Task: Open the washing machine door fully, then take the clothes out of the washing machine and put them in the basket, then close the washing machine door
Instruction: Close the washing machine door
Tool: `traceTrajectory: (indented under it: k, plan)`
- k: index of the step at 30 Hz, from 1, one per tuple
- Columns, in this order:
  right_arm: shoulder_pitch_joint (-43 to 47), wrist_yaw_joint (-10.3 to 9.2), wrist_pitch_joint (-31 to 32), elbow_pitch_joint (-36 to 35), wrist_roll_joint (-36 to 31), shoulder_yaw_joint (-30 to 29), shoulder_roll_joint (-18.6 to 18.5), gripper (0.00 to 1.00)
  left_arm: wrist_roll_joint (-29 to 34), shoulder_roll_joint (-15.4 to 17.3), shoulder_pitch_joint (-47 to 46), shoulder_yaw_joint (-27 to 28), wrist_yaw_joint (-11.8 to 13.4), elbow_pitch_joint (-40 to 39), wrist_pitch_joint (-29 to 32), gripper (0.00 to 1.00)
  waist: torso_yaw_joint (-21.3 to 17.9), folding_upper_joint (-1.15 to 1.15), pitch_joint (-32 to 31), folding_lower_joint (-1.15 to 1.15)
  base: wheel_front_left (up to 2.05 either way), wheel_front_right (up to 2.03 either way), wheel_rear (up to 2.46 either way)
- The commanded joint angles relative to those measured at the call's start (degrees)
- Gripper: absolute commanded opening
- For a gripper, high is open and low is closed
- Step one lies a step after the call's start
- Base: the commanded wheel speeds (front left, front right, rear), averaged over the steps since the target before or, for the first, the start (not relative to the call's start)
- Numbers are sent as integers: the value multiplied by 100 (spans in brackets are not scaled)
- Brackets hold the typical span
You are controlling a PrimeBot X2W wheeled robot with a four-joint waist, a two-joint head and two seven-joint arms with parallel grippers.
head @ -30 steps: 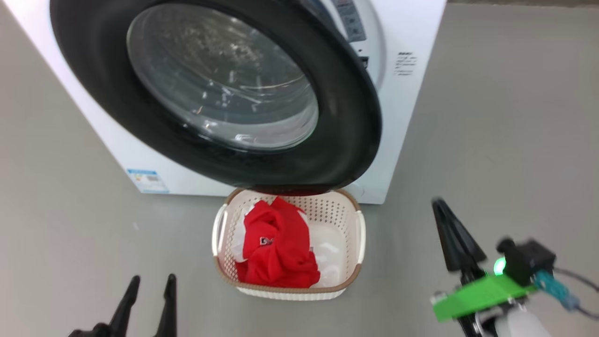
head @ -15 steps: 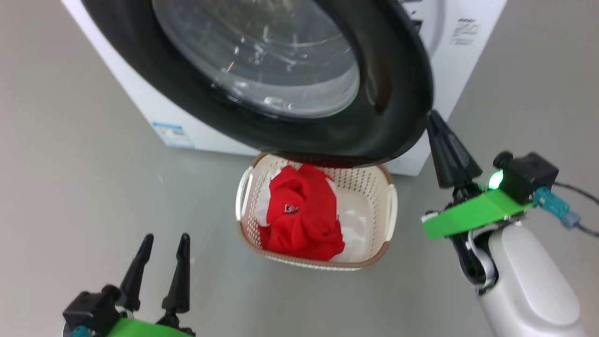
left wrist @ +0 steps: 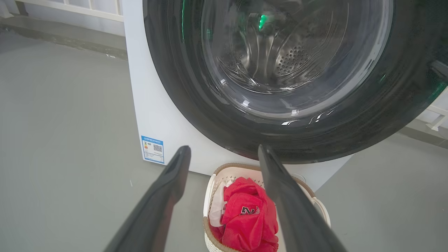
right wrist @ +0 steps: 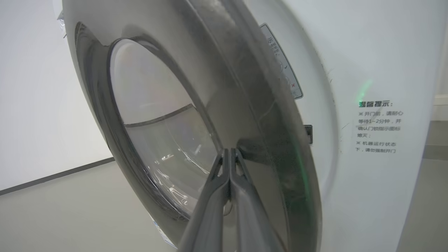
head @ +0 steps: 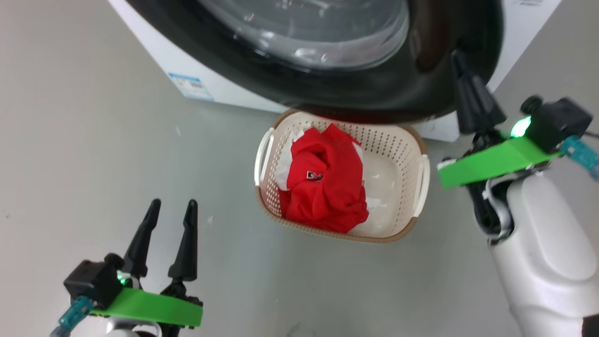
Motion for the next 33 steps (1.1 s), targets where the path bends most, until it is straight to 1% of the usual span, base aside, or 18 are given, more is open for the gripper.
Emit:
traceTrajectory:
  k: [1, 11, 20, 23, 29, 32, 33]
  plan:
    - [-201, 18, -36, -107, -86, 43, 45, 0, -33, 79, -133, 156, -31, -152, -46, 100, 124, 0, 180, 0, 0, 0, 0]
    - [-954, 18, -36, 2, -294, -417, 45, 0, -144, 61, -444, -27, -31, -201, -46, 100, 347, 0, 596, 0, 0, 0, 0]
    - [-1453, 18, -36, 14, -193, -703, 45, 0, -188, 90, -566, -50, -31, -222, -46, 100, 353, 0, 782, 0, 0, 0, 0]
    - [-1466, 18, -36, 31, -151, -660, 45, 0, -179, 111, -573, -49, -31, -209, -46, 100, 320, 0, 745, 0, 0, 0, 0]
    - [-1119, 18, -36, 167, -135, -222, 45, 0, -142, 180, -508, -30, -31, -152, -46, 100, 187, 0, 516, 0, 0, 0, 0]
    - [-839, 18, -36, 215, -129, -47, 45, 25, -120, 229, -462, -46, -31, -100, -46, 100, 113, 0, 344, 0, 0, 0, 0]
    - [-728, 18, -36, 222, -129, 14, 45, 38, -111, 248, -436, -44, -31, -77, -46, 100, 83, 0, 279, 0, 0, 0, 0]
